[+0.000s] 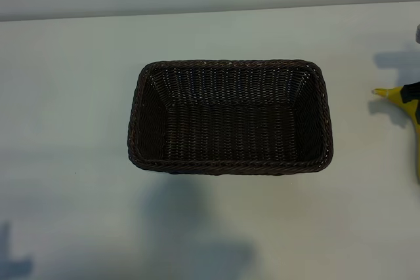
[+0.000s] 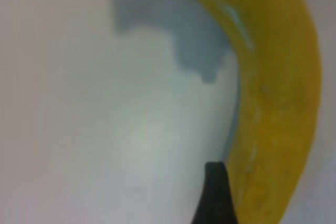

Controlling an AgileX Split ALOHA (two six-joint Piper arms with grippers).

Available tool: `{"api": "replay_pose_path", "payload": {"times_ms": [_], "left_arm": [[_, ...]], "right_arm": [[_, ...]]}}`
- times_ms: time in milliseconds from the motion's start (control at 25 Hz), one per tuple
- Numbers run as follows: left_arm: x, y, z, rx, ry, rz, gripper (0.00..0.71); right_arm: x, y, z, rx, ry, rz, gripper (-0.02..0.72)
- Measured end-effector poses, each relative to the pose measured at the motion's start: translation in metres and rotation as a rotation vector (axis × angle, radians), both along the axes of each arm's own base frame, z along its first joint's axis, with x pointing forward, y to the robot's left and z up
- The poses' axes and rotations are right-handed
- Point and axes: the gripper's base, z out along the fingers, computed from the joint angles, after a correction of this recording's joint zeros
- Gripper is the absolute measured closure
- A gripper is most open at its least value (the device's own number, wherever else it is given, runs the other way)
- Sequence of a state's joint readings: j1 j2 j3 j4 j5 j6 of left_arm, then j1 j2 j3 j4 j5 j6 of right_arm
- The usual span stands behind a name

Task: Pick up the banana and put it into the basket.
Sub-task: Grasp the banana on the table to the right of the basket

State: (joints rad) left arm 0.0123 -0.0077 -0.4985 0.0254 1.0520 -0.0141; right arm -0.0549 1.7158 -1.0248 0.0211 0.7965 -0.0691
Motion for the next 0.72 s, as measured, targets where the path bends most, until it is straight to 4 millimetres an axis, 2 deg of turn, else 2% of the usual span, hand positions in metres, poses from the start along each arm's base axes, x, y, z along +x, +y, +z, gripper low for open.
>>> {"api": "replay_pose_path", "payload": {"times_ms": [720], "left_arm": [[0.0000,0.0000,0.0000,-0.002,0.000,0.002,0.138]], "right_arm": [[0.0043,-0.0002,0.0008,0.000,-0.048,-0.001,0.135]]}}
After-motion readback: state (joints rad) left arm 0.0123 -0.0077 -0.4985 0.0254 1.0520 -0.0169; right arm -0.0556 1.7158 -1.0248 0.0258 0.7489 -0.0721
